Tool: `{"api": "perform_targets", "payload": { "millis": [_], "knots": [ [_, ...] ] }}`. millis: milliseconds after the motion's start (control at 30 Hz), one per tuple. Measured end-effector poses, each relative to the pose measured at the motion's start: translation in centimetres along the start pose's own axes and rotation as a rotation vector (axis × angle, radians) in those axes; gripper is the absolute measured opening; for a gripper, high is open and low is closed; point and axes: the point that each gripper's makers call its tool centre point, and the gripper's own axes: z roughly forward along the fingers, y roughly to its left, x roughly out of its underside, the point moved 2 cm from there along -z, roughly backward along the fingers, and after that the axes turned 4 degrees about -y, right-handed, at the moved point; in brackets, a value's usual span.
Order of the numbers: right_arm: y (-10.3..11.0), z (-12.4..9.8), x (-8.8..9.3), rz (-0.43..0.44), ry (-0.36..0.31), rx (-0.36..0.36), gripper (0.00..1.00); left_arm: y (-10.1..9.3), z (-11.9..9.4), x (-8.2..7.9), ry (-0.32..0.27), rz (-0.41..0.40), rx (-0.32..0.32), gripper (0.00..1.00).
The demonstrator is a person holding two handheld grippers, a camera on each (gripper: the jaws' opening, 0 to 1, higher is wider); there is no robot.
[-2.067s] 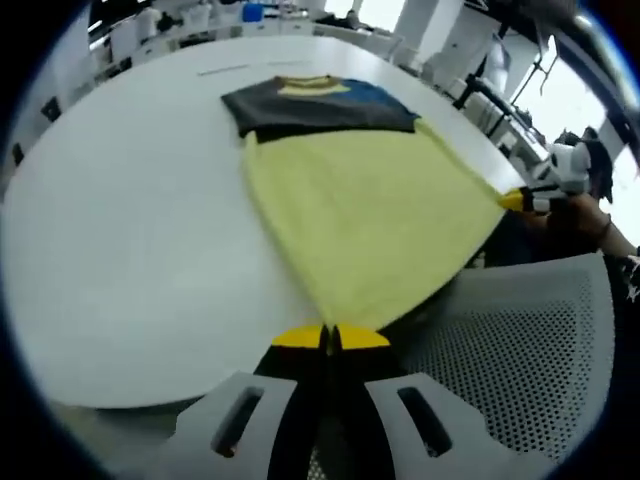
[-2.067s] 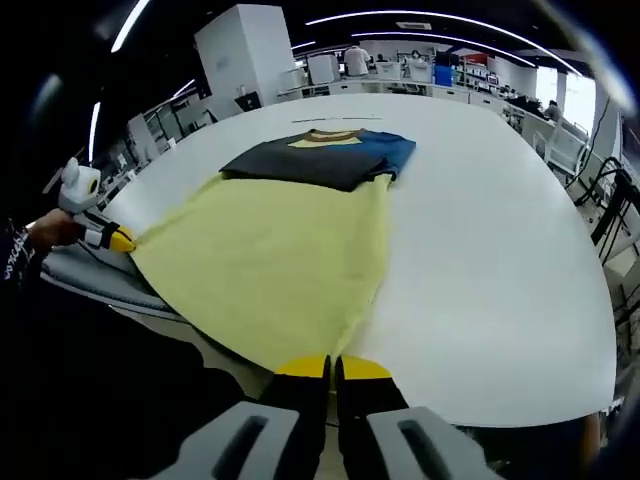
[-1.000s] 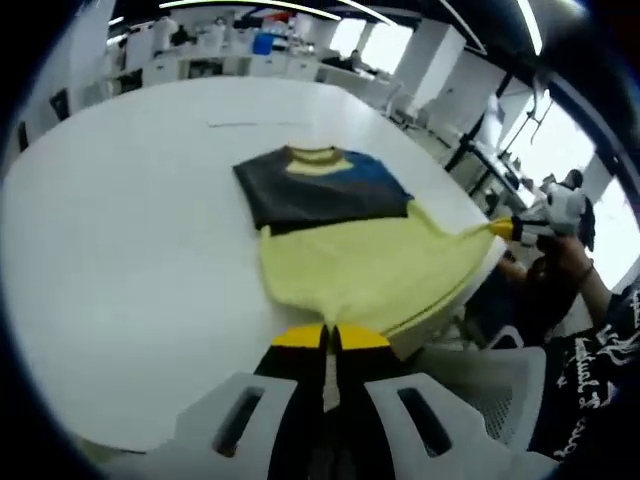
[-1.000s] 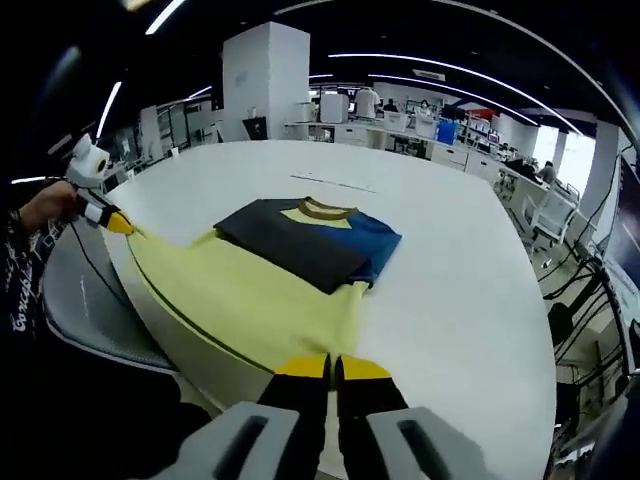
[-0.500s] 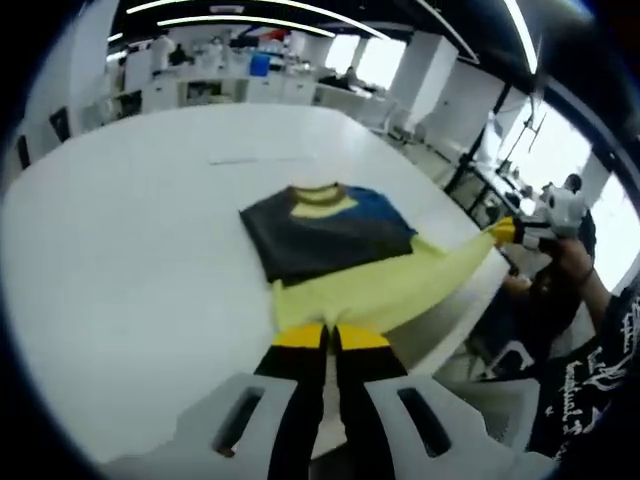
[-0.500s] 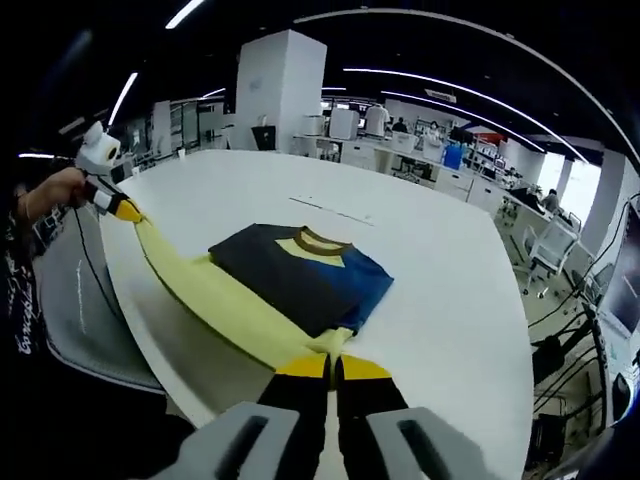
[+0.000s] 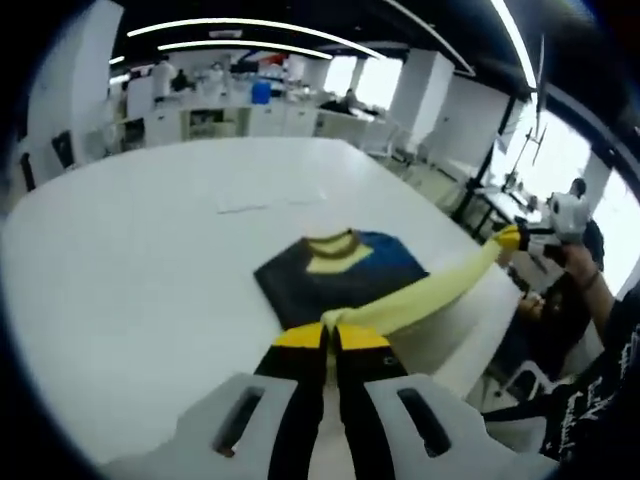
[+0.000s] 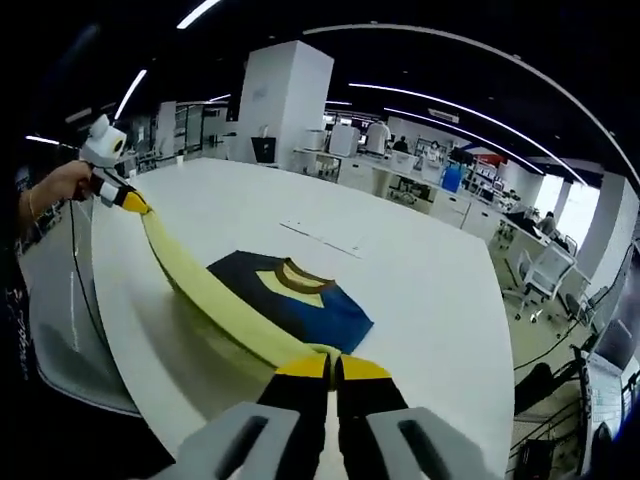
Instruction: Fold the garment on the visible template until the final outline fits inside the template.
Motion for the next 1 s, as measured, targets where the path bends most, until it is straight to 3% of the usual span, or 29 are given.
{"api": "perform_targets", "payload": {
  "millis": [367,800,900,1000],
  "knots": [
    [-2.5,3.3,-2.0,-0.027,-0.024,0.009,0.00,2.0,2.9,-2.7,-0.034,0.017,-0.035,0.00],
    [-5.2,7.9,-3.8,-0.011,-0.061,0.049,0.00,4.7,6.6,-5.7,-0.141,-0.084,-0.108,0.00],
    [-5.6,9.1,-3.9,-0.013,-0.058,0.064,0.00,5.4,7.7,-5.9,-0.134,-0.008,-0.158,0.00],
    [-6.2,10.3,-3.8,-0.028,-0.046,0.075,0.00,5.6,8.8,-5.9,-0.140,-0.025,-0.158,0.00]
  ]
}}
